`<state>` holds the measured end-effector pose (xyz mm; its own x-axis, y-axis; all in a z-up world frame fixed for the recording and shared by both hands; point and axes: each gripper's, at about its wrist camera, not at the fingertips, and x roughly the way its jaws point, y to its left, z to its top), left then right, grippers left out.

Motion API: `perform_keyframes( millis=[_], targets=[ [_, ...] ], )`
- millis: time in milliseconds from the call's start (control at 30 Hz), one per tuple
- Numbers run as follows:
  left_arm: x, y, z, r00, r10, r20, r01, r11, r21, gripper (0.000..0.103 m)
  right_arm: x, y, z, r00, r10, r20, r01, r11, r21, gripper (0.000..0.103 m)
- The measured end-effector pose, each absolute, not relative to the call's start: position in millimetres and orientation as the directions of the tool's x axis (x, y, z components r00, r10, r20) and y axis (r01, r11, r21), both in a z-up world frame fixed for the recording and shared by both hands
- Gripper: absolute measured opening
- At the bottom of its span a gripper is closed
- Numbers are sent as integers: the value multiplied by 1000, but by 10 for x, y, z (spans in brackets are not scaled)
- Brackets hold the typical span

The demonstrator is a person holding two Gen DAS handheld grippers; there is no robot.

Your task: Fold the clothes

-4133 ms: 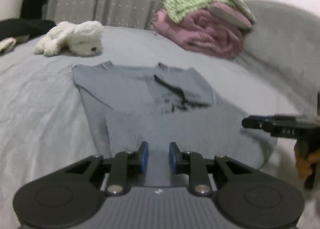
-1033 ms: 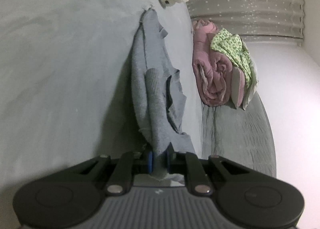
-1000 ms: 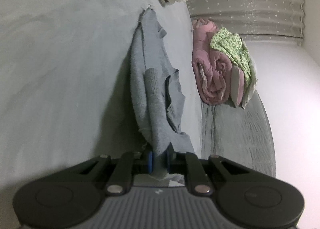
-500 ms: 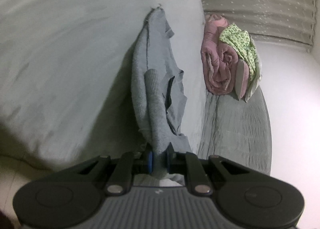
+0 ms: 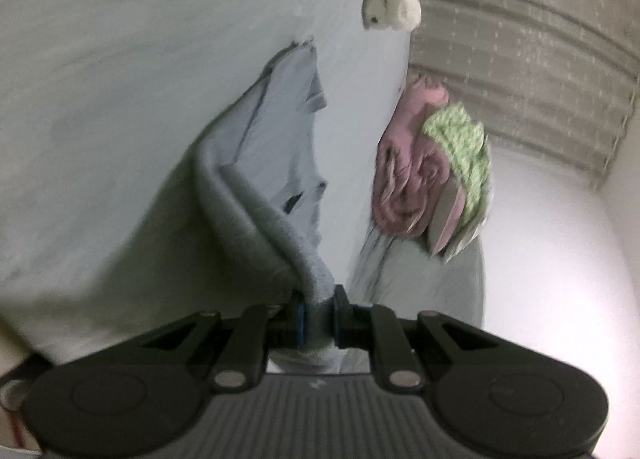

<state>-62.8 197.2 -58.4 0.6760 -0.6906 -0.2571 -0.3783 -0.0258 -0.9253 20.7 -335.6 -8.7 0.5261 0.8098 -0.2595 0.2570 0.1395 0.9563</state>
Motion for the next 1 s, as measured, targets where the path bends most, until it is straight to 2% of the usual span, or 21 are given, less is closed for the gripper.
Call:
perform_keyframes(
  millis=[300,533,633,700,767,900,1000],
  targets=[
    [70,2022,-744,718,-641,-270,-432,-106,-896,13,862,-3210,-346,602,756,-259,361,31,932,17],
    [425,2100,-996,724,-623,-297,-465,-122,-877,14,1257,-3173,-704,609,733,-303,440,6,898,20],
    [523,2138,-1104,724,-622,-298,-466,-123,-876,21,1326,-3207,-817,597,740,-310,458,3,889,23],
    [589,2163,-1175,724,-622,-298,-466,-123,-876,28,1337,-3252,-846,596,752,-284,449,-18,894,38],
    [622,2185,-1136,728,-620,-294,-443,-97,-891,38,1336,-3294,-840,600,760,-249,424,-38,905,46],
    [669,2226,-994,736,-615,-283,-379,-29,-925,49,1340,-3374,-742,613,759,-218,358,-21,934,47],
    [705,2258,-896,743,-609,-277,-331,26,-943,50,1336,-3383,-680,630,745,-218,313,13,950,47]
  ],
)
